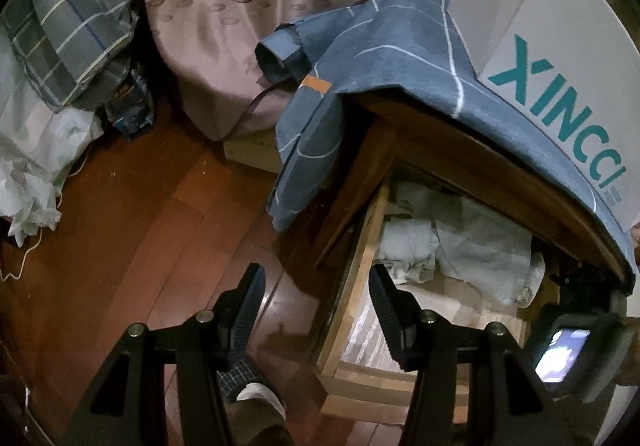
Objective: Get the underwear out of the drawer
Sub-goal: 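Move the empty right tool back down into the drawer, then grasp the rolled white underwear with the right tool and lift it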
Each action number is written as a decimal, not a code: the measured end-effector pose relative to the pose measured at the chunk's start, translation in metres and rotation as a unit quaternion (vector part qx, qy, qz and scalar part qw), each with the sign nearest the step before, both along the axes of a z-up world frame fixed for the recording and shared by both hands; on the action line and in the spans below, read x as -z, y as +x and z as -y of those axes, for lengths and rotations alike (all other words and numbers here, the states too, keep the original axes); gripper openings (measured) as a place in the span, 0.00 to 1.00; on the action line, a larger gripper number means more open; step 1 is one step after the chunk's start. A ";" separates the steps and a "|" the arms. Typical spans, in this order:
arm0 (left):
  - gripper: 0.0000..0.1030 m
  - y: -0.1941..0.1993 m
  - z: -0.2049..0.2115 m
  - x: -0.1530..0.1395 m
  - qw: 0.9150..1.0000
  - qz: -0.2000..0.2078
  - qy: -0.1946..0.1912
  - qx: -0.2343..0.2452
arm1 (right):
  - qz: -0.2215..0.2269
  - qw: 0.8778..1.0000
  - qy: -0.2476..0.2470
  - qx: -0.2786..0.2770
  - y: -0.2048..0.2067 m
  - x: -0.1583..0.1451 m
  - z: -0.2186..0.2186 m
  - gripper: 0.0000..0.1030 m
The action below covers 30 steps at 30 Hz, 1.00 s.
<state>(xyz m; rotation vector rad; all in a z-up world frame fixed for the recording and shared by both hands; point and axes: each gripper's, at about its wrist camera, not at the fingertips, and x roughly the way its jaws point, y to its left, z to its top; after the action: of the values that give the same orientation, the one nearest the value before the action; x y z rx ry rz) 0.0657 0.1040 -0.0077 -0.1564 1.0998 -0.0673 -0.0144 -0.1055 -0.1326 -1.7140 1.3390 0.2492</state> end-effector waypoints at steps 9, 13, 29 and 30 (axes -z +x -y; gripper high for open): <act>0.54 0.000 0.012 0.005 1.000 -0.009 0.000 0.020 | -0.014 1.000 -0.014 0.004 0.023 0.021 0.011 0.62; 0.54 0.002 0.013 0.007 1.000 -0.015 -0.004 0.020 | -0.034 0.999 -0.027 -0.014 0.023 0.033 0.014 0.65; 0.54 0.003 0.022 0.016 0.999 -0.031 0.003 0.038 | -0.086 0.993 -0.070 -0.031 0.055 0.048 0.031 0.72; 0.54 0.003 0.021 0.017 0.999 -0.033 0.001 0.036 | -0.091 0.993 -0.068 -0.027 0.056 0.047 0.030 0.71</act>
<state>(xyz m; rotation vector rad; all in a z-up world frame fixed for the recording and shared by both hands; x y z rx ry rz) 0.0684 0.0830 -0.0243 -0.1170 1.1709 -0.1265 0.0411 -0.1352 -0.1794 -1.8797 1.4714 0.3615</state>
